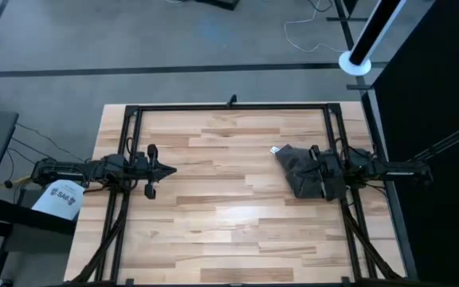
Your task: Roll towel
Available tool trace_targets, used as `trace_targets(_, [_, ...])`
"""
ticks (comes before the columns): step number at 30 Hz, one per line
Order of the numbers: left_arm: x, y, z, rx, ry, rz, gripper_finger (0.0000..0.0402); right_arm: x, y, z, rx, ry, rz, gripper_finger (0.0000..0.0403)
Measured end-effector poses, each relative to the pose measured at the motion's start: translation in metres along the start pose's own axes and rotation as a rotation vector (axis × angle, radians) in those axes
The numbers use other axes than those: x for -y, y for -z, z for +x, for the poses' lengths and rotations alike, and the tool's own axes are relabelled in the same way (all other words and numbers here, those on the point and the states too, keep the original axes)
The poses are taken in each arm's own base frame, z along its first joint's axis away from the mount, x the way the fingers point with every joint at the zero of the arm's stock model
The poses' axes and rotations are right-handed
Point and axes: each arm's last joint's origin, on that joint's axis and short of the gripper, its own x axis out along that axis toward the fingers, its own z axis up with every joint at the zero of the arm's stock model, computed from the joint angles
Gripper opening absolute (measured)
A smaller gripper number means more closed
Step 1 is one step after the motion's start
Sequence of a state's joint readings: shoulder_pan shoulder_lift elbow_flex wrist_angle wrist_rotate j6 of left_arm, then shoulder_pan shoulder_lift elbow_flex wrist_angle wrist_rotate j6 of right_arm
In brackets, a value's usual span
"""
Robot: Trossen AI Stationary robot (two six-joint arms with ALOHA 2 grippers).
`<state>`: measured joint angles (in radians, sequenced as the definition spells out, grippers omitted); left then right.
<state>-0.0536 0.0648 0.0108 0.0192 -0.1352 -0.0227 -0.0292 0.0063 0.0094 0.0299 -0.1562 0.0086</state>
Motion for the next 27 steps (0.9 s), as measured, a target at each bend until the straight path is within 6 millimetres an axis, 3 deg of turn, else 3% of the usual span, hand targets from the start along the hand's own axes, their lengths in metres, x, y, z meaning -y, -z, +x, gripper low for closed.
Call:
trace_targets(8, [0.0,-0.002,0.0,0.023,0.0,-0.033,0.0,0.0,0.0,0.0,0.0,0.0,0.0,0.0])
trace_targets(15, [0.001,-0.024,-0.003,0.15,0.071,-0.636,0.0,0.0,0.0,0.0,0.0,0.0,0.0,0.0])
trace_targets(17, [0.001,-0.03,-0.005,0.188,0.094,-0.732,0.0,0.0,0.0,0.0,0.0,0.0,0.0,0.0])
trace_targets(27, [0.0,-0.045,0.0,0.215,0.044,-0.672,0.0,0.0,0.0,0.0,0.0,0.0,0.0,0.0])
